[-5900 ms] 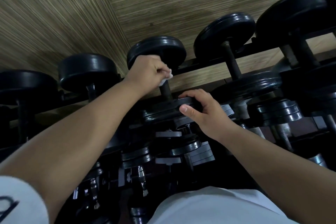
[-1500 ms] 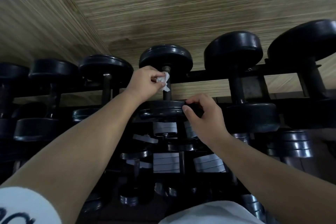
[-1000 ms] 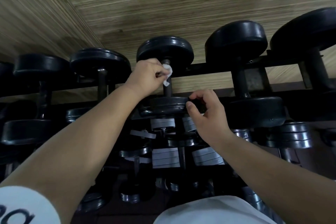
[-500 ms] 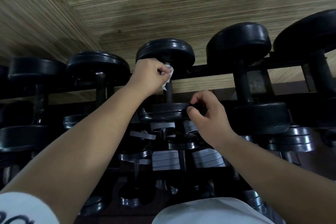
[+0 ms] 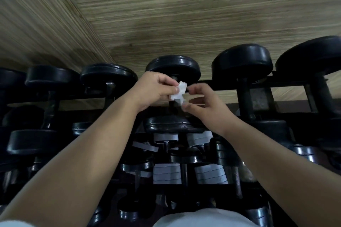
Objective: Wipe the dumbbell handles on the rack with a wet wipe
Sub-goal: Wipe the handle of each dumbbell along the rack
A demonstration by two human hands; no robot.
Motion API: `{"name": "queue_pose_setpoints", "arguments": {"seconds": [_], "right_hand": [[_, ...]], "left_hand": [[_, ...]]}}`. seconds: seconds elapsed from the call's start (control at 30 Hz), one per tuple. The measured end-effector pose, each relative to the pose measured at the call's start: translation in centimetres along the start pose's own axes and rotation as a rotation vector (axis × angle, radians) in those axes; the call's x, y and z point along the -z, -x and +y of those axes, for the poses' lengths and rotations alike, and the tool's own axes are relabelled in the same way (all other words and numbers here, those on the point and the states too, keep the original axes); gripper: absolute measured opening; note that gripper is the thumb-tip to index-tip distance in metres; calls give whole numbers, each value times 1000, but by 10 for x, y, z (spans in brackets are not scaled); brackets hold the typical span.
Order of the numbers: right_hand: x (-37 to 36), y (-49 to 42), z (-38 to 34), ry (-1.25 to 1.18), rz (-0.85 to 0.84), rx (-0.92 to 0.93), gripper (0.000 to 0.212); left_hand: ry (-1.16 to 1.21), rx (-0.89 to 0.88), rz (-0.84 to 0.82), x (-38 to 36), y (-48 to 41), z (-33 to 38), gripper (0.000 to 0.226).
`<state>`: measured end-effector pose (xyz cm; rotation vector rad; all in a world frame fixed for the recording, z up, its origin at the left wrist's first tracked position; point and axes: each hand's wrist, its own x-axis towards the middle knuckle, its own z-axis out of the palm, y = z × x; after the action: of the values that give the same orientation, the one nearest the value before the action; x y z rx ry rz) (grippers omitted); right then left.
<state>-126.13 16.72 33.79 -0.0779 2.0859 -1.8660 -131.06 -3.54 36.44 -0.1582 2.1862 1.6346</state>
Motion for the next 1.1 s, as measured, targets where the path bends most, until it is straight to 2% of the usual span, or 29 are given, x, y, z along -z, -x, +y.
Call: {"name": "queue_pose_setpoints", "arguments": {"seconds": [0.07,0.1,0.2,0.27,0.33,0.47,0.57,0.67,0.8,1.0,1.1], "right_hand": [[0,-10,-11,-42,5,44,58],[0,-14,-16,-74,16,54,60],[-3,-18,-28,-207,79,65,40],[-7,-15,-32,-198,105,84,27],[-9,-14,-31,-170,124,75,24],[-3,-22,-29,0,216,51,32],[4,-29,-27,148,236,67,27],[4,-40,-20,330,187,78,19],[-8,-58,-11,493,150,157,18],[-27,-76,-2,653,206,215,16],[-33,-82,6,706,133,224,19]], "left_hand": [[155,-36,-24,-3,5,11,14],[201,-48,-27,-4,7,16,14],[180,-81,7,-6,14,23,13],[123,-97,47,-6,18,23,12],[87,-99,101,-5,22,20,10],[-44,-115,215,-2,34,-5,3],[-204,-149,258,-12,55,-39,4],[-227,-138,246,-28,76,-67,4],[-260,-267,314,-33,85,-89,32],[-58,-202,318,-34,92,-90,28],[-21,-203,331,-35,92,-90,35]]}}
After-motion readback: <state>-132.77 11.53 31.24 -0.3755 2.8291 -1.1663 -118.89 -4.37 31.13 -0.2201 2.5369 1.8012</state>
